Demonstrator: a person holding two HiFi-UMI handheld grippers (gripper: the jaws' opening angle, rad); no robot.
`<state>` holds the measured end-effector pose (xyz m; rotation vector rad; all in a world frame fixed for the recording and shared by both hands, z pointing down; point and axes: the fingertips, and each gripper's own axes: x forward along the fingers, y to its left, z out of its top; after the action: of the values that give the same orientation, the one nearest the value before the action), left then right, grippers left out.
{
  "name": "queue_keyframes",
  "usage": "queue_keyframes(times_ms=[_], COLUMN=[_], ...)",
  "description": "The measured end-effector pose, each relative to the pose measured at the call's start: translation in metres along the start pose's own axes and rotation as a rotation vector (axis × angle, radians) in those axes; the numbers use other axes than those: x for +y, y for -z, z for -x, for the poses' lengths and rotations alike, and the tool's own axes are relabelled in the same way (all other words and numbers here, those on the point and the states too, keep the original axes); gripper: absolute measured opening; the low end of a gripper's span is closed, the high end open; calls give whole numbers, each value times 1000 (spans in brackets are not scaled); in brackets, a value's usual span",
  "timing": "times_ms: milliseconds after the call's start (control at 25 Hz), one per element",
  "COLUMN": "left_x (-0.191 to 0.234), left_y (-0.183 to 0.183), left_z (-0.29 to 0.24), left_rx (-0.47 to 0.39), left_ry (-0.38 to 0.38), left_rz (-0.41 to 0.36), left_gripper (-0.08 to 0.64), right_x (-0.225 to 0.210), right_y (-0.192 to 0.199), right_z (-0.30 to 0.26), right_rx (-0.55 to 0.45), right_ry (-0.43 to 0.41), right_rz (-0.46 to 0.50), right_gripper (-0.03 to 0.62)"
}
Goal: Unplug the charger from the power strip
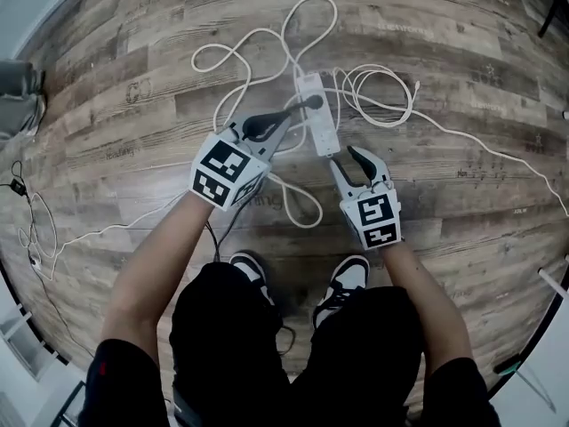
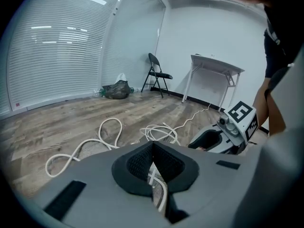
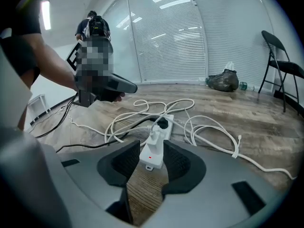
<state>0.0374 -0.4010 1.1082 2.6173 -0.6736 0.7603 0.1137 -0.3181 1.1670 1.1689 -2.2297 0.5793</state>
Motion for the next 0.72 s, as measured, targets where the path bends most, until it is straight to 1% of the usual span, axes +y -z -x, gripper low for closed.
queue_keyframes(times_ms=[80,200,320,400,600,720], left_x=[6,17,19,20,23,25], left_y=[11,18,25,31,52,55], left_z=[-18,-42,-66,-80,-100,-102], left_rx=[-4,-11,12,31,102,96], left_ry=[1,9,44,64,59,58], left_rz=[-5,-9,-53,-71,-33,-9], left_gripper=[20,20,20,20,20,20], right_x=[2,0,-6,-8,-6,-5], right_y=[12,16,16,14,14,11], right_z=[-13,-32,-48,-54,-59,-64], right_rx=[-2,-10,-8,-10,2,12], right_ry=[-2,8,41,39,41,49], right_rz=[1,-2,-1,-4,-23,-5], right_gripper=[144,149,155,156,155,155])
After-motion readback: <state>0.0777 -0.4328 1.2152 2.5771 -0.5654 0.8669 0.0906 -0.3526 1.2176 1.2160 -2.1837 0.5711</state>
